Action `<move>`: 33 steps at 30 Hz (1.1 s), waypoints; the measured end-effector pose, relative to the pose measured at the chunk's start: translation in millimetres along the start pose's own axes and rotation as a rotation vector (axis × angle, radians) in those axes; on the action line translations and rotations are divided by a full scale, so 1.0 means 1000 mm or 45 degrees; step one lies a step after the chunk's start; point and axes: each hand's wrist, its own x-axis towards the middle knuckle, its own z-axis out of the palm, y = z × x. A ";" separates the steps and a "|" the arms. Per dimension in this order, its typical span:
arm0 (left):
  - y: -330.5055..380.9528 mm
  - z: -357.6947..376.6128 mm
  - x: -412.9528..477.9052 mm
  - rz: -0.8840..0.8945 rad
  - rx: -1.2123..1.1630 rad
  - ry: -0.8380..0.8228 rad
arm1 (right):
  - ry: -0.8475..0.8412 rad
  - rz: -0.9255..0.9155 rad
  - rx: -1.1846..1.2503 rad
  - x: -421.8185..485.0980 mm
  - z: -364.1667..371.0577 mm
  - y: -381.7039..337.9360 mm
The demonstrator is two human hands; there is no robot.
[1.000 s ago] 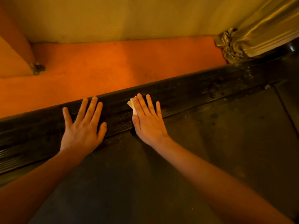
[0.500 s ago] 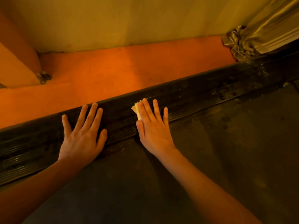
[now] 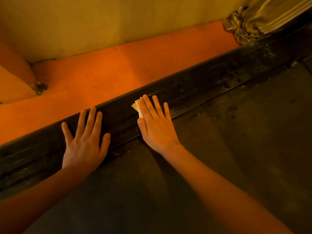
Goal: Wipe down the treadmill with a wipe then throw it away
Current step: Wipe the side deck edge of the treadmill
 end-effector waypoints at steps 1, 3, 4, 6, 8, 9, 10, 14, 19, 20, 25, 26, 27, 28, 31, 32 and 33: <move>0.000 0.000 -0.001 -0.002 -0.005 -0.003 | -0.006 -0.009 -0.001 -0.003 0.002 0.000; 0.001 0.000 -0.001 0.003 -0.016 -0.013 | 0.004 -0.030 -0.014 0.004 0.001 0.002; 0.002 -0.001 -0.001 0.005 -0.016 -0.018 | 0.003 -0.041 -0.028 0.012 -0.002 0.003; 0.003 -0.001 0.000 0.008 -0.018 -0.021 | 0.003 -0.060 -0.043 0.027 -0.006 0.004; 0.003 -0.001 0.001 0.005 -0.018 -0.009 | 0.021 -0.066 -0.015 0.034 -0.007 0.001; 0.002 -0.002 0.001 0.005 -0.019 -0.011 | 0.032 -0.056 0.010 0.031 -0.006 0.000; 0.001 -0.002 0.001 0.005 -0.019 -0.014 | 0.051 -0.046 0.025 0.027 -0.004 -0.001; 0.002 -0.002 0.000 0.005 0.000 -0.022 | 0.096 -0.039 0.027 0.017 0.004 -0.001; 0.002 0.000 0.001 0.007 0.006 -0.018 | 0.054 -0.166 0.043 0.027 0.002 -0.001; 0.002 0.000 0.002 0.008 0.009 -0.018 | 0.056 -0.159 0.040 0.023 0.003 -0.002; 0.003 0.000 0.000 0.000 0.004 -0.014 | 0.007 -0.123 -0.069 0.002 0.008 -0.004; 0.003 0.000 0.000 0.000 0.008 -0.017 | 0.001 -0.136 -0.091 0.008 0.005 -0.002; 0.004 0.000 0.000 0.001 0.011 -0.021 | -0.015 -0.140 -0.114 0.016 0.001 0.001; 0.004 0.000 0.000 0.002 0.009 -0.023 | -0.030 -0.137 -0.137 0.025 -0.004 0.004; 0.004 0.000 0.001 0.000 0.002 -0.020 | -0.029 -0.106 -0.152 0.034 -0.010 0.012; 0.004 -0.001 0.001 0.000 0.003 -0.021 | -0.013 -0.087 -0.129 0.027 -0.009 0.011; 0.004 -0.001 0.001 -0.001 0.005 -0.016 | 0.001 -0.070 -0.109 0.016 -0.006 0.010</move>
